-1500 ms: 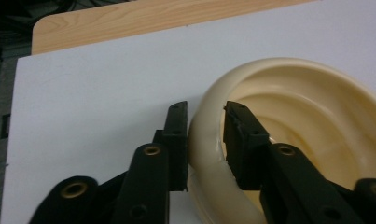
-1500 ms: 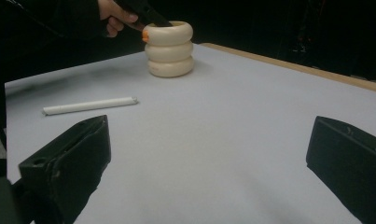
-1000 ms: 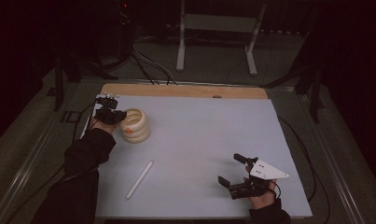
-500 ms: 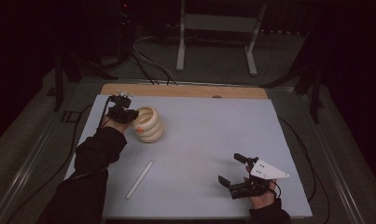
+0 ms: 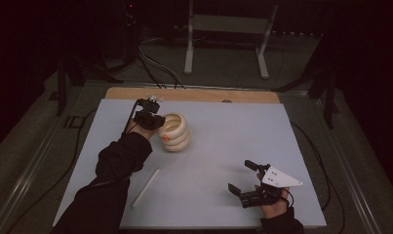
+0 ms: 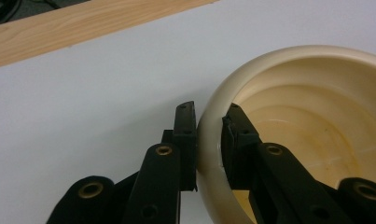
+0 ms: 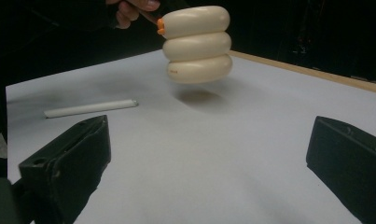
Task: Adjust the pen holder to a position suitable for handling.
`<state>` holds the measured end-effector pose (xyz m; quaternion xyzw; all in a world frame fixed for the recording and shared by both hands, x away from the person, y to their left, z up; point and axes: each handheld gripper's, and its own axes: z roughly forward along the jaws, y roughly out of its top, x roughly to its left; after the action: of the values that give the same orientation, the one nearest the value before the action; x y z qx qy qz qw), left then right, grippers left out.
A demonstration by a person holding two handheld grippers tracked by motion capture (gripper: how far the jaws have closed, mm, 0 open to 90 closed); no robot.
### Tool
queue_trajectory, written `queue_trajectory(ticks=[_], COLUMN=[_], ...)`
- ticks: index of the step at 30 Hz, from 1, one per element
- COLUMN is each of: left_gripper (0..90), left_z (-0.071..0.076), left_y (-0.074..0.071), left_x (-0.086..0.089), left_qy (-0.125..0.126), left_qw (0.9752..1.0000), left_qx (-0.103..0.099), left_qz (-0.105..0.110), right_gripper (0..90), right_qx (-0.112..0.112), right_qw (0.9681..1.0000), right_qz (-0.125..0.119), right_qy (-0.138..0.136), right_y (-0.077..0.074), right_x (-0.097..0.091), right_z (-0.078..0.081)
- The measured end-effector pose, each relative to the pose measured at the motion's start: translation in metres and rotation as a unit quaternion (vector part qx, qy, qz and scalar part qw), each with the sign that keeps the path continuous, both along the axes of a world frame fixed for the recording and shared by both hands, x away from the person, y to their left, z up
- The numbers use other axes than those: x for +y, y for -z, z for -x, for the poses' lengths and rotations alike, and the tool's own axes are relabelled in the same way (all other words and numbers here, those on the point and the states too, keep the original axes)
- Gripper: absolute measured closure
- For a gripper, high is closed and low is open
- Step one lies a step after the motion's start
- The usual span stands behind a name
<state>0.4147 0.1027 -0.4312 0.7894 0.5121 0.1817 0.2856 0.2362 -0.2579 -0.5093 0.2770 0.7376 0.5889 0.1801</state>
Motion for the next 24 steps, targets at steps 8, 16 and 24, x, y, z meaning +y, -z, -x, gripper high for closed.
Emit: queue_trajectory(ticks=[8,16,24], left_gripper=[79.0,79.0,78.8], left_z=[0.003,0.007,0.012], left_y=[0.001,0.007,0.011], left_x=[-0.026,-0.042,-0.058], left_qy=[0.017,0.029,0.04], left_qw=[0.9999,0.9995,0.9992], left_qx=[0.001,0.005,0.006], left_qz=[0.003,-0.006,-0.008], right_gripper=[0.0,0.0,0.0], right_qx=[0.0,-0.001,0.0], right_qw=[1.0,1.0,1.0], right_qz=[0.0,-0.001,0.002], right_qy=[-0.001,0.0,-0.002], right_y=[0.0,0.0,0.0], right_x=[0.0,0.0,0.001], right_z=[0.0,0.0,-0.001])
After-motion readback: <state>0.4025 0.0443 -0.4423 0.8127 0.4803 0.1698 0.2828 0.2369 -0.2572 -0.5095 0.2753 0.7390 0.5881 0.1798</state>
